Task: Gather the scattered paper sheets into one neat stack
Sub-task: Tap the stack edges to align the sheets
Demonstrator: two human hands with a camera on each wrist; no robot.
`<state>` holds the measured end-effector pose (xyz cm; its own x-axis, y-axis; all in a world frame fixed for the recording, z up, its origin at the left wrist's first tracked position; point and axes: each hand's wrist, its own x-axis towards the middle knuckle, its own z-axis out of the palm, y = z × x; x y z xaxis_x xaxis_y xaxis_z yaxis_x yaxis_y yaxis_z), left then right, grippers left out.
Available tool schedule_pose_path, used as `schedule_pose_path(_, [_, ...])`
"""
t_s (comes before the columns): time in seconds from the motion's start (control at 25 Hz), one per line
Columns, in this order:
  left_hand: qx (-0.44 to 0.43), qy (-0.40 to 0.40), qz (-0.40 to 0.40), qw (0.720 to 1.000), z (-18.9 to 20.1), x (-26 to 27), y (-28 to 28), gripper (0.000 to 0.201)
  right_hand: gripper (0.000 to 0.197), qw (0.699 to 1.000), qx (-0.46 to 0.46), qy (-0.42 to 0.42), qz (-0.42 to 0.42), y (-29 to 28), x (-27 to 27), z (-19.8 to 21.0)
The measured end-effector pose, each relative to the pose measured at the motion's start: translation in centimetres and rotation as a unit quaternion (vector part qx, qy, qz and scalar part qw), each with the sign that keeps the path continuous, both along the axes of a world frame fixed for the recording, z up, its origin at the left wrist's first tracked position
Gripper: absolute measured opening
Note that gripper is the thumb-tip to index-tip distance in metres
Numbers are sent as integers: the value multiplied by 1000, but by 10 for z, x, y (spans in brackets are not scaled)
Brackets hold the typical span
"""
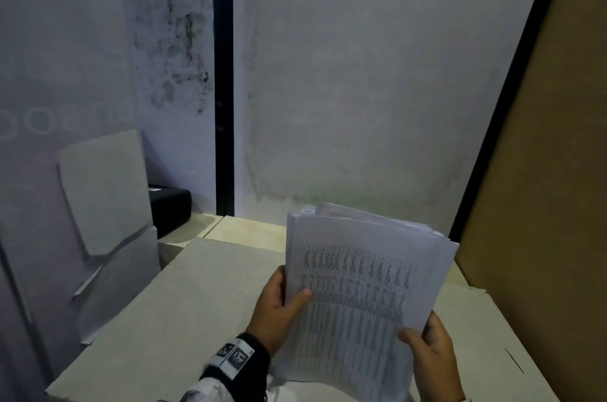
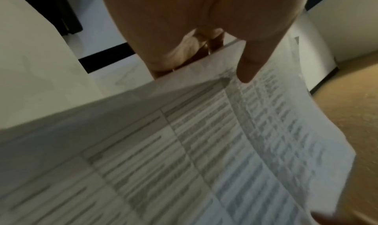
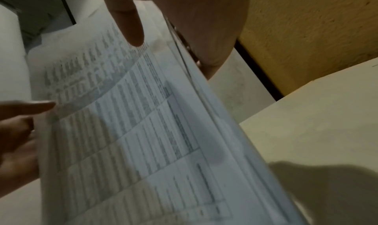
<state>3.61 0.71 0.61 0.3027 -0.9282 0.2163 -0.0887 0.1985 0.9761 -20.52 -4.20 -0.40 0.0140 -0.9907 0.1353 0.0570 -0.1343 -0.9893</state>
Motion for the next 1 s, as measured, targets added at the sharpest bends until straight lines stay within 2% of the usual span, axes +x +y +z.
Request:
schedule_pose_path(0.12, [0,-23,-16,1000,-6,-19,8,36,56,1000,-16,-10,19,11,11,-2])
schedule_pose_path(0.2, [-21,-40,-4,999,-3,-23,9,37,53,999,-31,-20,7,12,13,-5])
schedule_pose_path(0.36, [-45,-25,51,997,5,-7,9,45,45,998,-60,12,9,10,4,-2])
schedule_pose_path(0.44, [-43,-22,48,998,1,-5,12,50,48,998,-62,26,17,15,3,3])
schedule_pose_path(0.52, [-50,-20,44,998,0,-5,14,51,42,998,-44,23,28,20,2,10])
schedule_pose_path(0.6, [-67,-9,49,997,7,-3,11,49,34,999,-36,17,35,19,0,17])
schedule_pose_path(0.72, [-95,-6,47,994,21,-3,5,55,35,998,-47,15,45,18,3,34])
schedule_pose_path(0.84, [-106,-30,44,993,22,-9,5,48,41,997,-54,25,40,16,5,40])
schedule_pose_path(1.0, [-69,-32,33,997,1,-16,18,34,39,998,-20,35,43,22,6,19])
